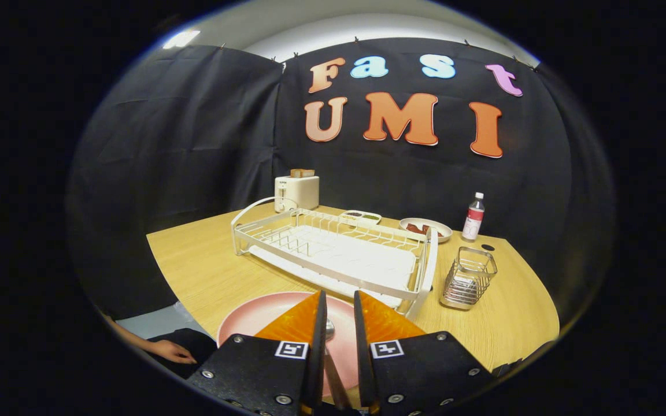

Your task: Take the plate from the dish rack, then take the spoon from the basket and place it into the plate.

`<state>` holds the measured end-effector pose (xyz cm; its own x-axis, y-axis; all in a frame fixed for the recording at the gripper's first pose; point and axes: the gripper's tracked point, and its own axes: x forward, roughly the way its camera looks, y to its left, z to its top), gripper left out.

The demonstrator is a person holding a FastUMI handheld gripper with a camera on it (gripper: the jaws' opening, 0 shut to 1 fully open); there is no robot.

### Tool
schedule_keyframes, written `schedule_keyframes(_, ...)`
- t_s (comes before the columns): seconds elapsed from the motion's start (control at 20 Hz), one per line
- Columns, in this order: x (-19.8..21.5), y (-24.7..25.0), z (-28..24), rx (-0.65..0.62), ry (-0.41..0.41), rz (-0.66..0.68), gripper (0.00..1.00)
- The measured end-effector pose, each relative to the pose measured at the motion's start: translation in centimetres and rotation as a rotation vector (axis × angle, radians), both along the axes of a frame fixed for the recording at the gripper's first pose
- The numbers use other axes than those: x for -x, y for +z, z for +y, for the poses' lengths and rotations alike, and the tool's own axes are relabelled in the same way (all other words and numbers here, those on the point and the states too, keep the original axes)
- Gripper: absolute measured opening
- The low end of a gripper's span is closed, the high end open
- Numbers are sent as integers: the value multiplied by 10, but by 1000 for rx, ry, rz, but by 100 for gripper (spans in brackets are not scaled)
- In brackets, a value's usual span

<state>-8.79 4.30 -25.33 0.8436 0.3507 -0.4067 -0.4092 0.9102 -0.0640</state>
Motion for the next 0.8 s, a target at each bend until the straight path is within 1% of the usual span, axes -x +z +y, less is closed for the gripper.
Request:
schedule_keyframes(0.05, -1, 3, -1, -8, -10, -1, 26)
schedule_keyframes(0.15, -6, 18, -3, -31, -33, -27, 30)
schedule_keyframes(0.2, -11, 28, -4, -41, -44, -50, 38)
schedule_keyframes(0.35, -19, 59, -9, -31, -85, -112, 51)
schedule_keyframes(0.4, -21, 70, -8, -39, -96, -128, 59)
schedule_keyframes(0.55, -24, 85, -3, -52, -126, -160, 69)
schedule_keyframes(0.6, -26, 92, -1, -54, -137, -175, 74)
schedule_keyframes(0.7, -25, 104, 7, -82, -143, -196, 80)
schedule_keyframes(0.8, -27, 118, 6, -87, -160, -223, 84)
